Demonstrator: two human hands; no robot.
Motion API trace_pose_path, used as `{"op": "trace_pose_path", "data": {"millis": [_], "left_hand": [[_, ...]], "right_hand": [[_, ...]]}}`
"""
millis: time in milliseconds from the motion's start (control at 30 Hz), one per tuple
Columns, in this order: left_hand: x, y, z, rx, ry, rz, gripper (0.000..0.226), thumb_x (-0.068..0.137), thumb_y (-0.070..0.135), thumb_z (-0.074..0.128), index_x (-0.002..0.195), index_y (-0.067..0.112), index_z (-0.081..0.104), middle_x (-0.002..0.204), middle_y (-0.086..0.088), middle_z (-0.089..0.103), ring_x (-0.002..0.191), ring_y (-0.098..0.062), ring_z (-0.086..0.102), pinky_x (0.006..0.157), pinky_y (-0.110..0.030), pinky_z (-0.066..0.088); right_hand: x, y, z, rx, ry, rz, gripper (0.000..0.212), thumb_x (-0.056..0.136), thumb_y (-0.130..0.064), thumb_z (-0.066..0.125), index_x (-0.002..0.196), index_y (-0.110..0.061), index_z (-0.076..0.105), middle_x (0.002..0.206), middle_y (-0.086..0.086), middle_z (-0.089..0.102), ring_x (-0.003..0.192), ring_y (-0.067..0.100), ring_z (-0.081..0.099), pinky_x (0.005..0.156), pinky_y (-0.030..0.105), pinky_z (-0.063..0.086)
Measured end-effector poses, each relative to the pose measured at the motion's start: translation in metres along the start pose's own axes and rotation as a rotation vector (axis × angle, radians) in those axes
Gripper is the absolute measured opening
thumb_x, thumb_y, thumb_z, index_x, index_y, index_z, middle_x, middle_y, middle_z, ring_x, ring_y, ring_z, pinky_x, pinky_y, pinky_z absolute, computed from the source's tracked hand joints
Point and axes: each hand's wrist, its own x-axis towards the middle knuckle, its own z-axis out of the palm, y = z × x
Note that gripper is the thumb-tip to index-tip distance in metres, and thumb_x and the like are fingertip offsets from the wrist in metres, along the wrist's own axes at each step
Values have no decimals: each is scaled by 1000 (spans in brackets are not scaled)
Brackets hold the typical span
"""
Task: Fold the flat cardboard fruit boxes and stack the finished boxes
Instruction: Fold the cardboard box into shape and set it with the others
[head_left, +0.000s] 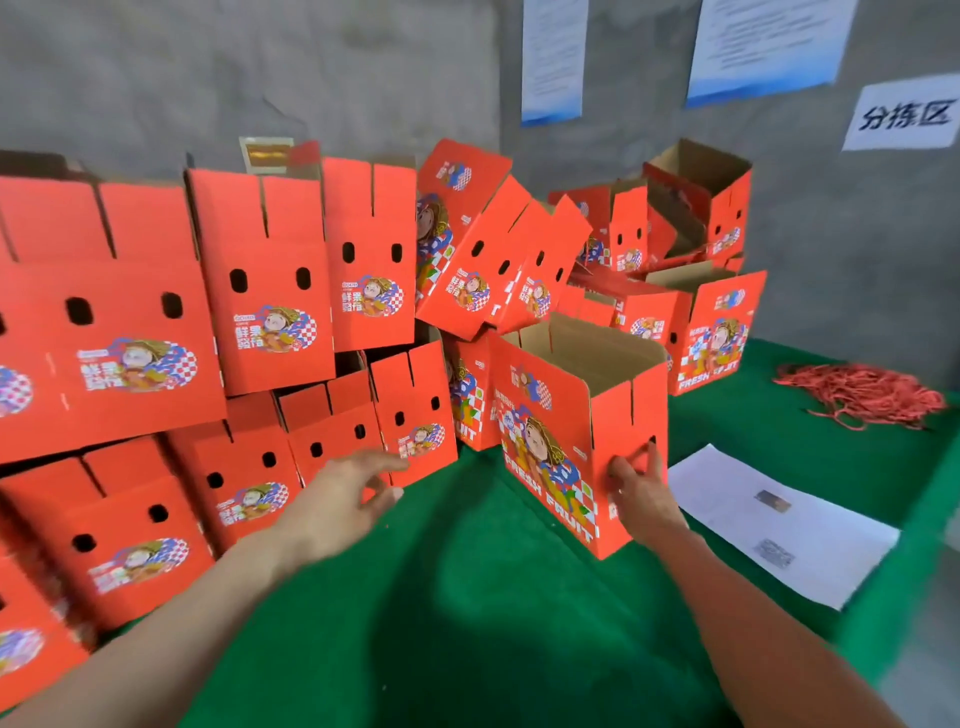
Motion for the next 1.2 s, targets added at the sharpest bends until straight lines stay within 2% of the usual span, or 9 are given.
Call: {"op": "trace_pose_path", "data": {"millis": [100,200,367,467,633,833,900,1067,1200], "left_hand": [[0,-21,-1,17,-45,-57,25,91,17,62,115,18,66,118,6,64,79,11,57,77,-10,41],[1,-35,-4,50,-91,-99,23,91,19,62,113,17,67,114,9,66,83,4,61,76,-9,42],[4,-48,-8,63,-101,-138,23,92,20,60,114,16,66,112,11,65,86,-1,63,76,-8,42],[3,-52,-9,55,-107,-176,24,92,21,60,115,16,67,113,10,65,89,-4,65,82,-18,48],[-7,-60,-11,40,-115,-221,24,92,23,61,114,16,67,112,8,68,89,-4,65,81,-16,48],[-32,-69,-23,-31,-88,-282,25,93,21,60,116,14,66,113,4,67,89,-9,62,80,-17,45],[-52,-73,-30,-52,-39,-302,24,93,21,59,115,13,66,112,4,67,89,-10,62,79,-15,43],[-168,-116,-38,-88,190,-458,29,91,21,61,119,15,64,117,4,66,93,-2,57,78,2,32],[-324,-193,-71,-73,672,-920,57,82,4,69,134,-1,47,135,-17,51,125,-29,48,108,-29,30]], "right_hand": [[27,-16,6,140,-99,104,53,85,-29,67,131,-13,46,154,21,-21,130,43,40,107,37,36],[40,-27,16,327,-46,230,57,84,-47,68,117,-3,54,155,16,-22,136,42,31,112,38,30],[35,-36,38,521,265,397,24,91,-19,62,100,0,51,138,21,39,93,38,59,85,45,47],[28,-56,46,698,490,445,31,84,-9,63,105,-7,40,121,16,46,90,39,58,70,44,45],[32,-79,51,713,363,454,75,84,-2,57,146,-8,15,154,17,18,136,41,29,109,51,34],[11,-120,31,993,677,760,61,85,5,51,141,3,28,144,27,32,130,41,36,106,49,36],[-9,-158,38,1054,700,709,48,89,3,52,134,8,38,136,27,44,122,38,48,101,45,40],[-107,-269,100,1199,105,182,15,92,6,53,105,4,59,98,21,65,65,5,63,59,12,51],[-196,-339,145,990,-377,-126,20,88,9,58,81,-9,64,86,17,70,75,25,64,62,19,54]]}}
